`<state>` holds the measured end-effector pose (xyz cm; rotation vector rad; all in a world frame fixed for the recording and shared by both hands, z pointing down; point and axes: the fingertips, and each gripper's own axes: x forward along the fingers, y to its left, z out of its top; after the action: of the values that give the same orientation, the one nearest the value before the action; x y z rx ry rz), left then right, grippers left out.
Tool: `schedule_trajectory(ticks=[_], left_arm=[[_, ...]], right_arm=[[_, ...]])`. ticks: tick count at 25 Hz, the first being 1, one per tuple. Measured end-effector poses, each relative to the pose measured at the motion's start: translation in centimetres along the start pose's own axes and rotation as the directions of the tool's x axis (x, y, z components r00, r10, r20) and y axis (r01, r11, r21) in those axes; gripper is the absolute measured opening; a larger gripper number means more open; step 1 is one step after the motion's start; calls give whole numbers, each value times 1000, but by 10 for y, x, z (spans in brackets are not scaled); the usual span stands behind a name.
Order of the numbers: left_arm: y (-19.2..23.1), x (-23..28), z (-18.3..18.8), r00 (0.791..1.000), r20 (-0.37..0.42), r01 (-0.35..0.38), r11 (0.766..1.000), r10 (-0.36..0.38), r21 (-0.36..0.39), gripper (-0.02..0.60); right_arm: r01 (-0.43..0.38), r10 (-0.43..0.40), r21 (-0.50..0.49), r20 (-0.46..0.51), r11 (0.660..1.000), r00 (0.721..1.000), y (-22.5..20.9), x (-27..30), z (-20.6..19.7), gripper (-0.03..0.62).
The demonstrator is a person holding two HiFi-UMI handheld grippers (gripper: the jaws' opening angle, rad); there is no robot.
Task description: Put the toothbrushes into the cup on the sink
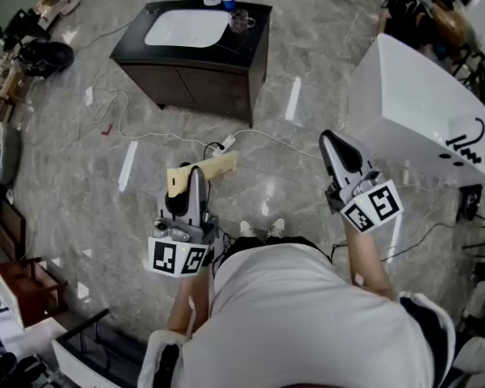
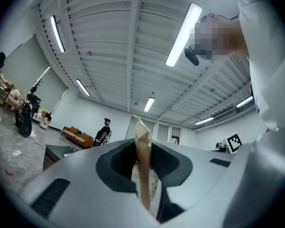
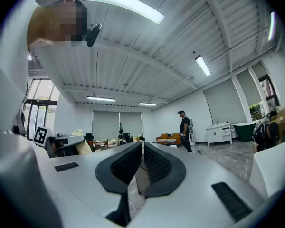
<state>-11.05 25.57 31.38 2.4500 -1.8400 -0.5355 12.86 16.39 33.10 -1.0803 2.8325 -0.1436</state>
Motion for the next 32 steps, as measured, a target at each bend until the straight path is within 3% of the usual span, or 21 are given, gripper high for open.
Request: schedule_trajectory(ticks=[8, 15, 21, 32], left_arm=[[3, -14, -4, 1000, -11, -4, 1000, 4, -2, 69], [9, -22, -2, 1000, -14, -4, 1000, 4, 19, 69], [26, -29, -3, 1000, -16, -19, 1000, 19, 15, 69], [54, -25, -9, 1000, -22, 17, 1000, -17, -23, 69]], right_arm=[[-14, 13, -8, -13, 1000, 1000, 23, -3, -3, 46], [41, -42, 15, 47, 999, 998, 21, -13, 7, 48], [75, -74, -30, 22, 997, 997, 25, -10, 4, 48], [115, -116, -58, 2, 992, 993, 38, 7, -2, 48]])
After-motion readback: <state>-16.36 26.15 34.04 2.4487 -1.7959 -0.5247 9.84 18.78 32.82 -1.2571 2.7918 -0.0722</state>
